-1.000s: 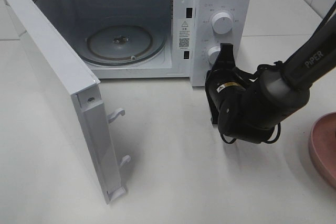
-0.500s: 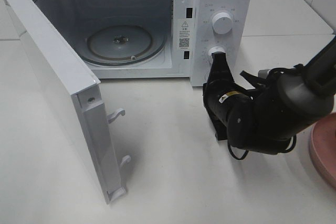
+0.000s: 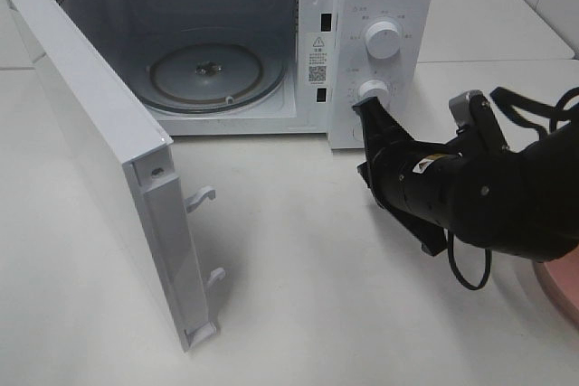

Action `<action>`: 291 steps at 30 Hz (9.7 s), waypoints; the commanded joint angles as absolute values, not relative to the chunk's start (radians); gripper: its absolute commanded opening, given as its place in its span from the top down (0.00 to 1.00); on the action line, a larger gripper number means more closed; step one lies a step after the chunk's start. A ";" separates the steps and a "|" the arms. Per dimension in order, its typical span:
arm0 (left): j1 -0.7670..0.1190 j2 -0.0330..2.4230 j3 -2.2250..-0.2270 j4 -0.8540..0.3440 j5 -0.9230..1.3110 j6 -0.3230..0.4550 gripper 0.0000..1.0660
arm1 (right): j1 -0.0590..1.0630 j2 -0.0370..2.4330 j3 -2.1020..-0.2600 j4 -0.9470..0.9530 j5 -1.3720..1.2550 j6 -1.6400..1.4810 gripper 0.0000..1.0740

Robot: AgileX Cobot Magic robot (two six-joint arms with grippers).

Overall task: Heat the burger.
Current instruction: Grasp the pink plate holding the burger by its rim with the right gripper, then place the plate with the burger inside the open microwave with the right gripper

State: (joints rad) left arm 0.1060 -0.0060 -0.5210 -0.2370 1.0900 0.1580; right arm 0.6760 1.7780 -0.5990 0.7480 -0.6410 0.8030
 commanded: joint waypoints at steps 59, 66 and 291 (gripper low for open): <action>0.109 -0.023 -0.518 -0.237 1.075 0.160 0.05 | 0.333 1.288 -0.596 -0.178 0.732 -0.031 0.10; 0.109 -0.023 -0.518 -0.237 1.075 0.160 0.05 | 0.289 1.288 -0.527 -0.224 0.671 -0.031 0.11; 0.109 -0.023 -0.518 -0.237 1.075 0.160 0.05 | 0.718 1.400 -0.826 -0.242 0.510 -1.229 1.00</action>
